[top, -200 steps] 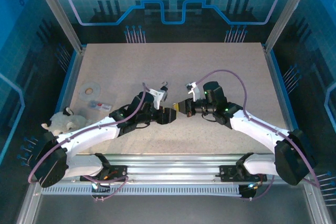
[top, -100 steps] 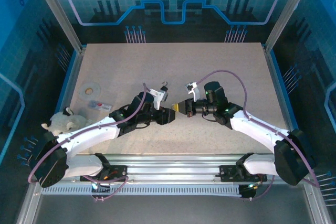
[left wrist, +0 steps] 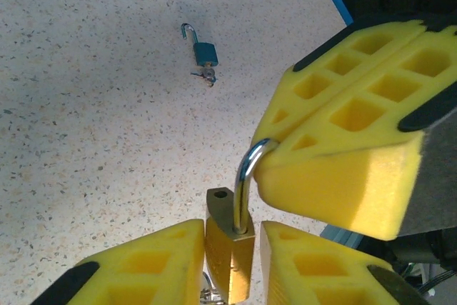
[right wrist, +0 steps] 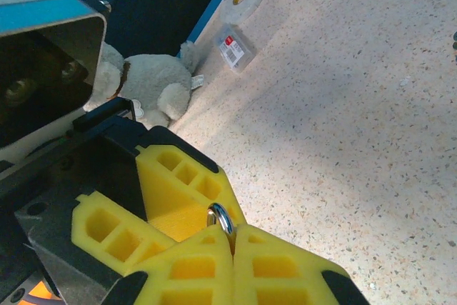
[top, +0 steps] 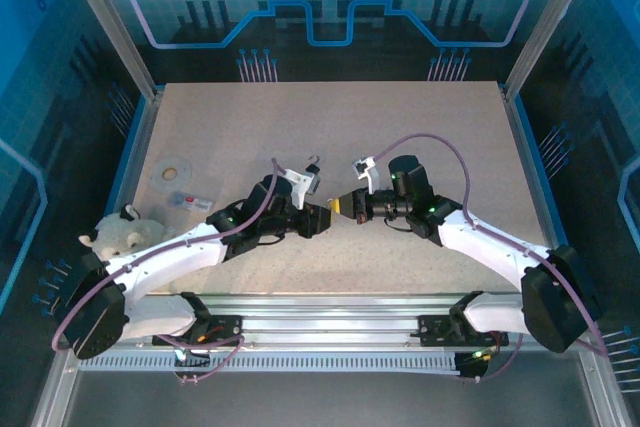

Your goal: Lock with the key

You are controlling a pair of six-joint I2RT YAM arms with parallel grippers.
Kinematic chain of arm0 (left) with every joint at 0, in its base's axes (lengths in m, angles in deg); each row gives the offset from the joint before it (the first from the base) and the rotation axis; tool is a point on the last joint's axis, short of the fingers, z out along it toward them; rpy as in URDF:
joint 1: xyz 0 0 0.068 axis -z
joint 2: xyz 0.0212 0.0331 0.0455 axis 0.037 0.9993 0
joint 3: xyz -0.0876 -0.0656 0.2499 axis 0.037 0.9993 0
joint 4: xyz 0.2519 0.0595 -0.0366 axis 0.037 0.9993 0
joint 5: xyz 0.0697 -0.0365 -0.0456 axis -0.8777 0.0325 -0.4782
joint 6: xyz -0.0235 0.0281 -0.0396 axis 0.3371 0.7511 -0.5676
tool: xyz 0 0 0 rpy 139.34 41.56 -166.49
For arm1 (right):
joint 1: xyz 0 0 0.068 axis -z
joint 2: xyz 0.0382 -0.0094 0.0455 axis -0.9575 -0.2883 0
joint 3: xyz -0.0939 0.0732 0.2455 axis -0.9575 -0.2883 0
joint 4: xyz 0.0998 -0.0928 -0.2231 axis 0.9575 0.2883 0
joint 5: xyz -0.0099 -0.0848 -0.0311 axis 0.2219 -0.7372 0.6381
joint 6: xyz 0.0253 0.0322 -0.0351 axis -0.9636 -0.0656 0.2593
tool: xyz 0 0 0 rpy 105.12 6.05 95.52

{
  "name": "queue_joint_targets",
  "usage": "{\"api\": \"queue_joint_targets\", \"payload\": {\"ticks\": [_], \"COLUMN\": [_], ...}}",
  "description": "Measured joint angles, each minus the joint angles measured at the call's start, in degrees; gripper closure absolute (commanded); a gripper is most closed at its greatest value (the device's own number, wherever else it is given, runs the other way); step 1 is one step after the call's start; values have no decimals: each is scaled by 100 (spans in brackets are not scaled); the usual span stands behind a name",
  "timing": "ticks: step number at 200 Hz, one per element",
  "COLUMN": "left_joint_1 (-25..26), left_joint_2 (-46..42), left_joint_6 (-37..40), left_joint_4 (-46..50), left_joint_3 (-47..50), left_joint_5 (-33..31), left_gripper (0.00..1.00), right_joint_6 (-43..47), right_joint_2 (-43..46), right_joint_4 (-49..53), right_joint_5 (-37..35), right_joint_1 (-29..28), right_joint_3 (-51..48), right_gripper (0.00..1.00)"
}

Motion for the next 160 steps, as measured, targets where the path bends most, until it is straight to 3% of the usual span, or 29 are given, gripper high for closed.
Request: {"api": "queue_joint_targets", "payload": {"ticks": [95, 130, 160], "left_joint_1": [-2, -2, -13], "left_joint_2": [-61, -92, -116], "left_joint_6": [4, 28, 48], "left_joint_4": [-4, -74, -136], "left_joint_3": [13, 85, 120], "left_joint_5": [85, 138, 210], "left_gripper": [88, 100, 100], "right_joint_6": [-22, -22, -22], "right_joint_2": [-9, -9, -9], "right_joint_4": [7, 44, 46], "right_joint_5": [33, 52, 76], "right_joint_1": [11, 11, 20], "right_joint_3": [0, 0, 0], "right_gripper": [100, 100, 100]}}
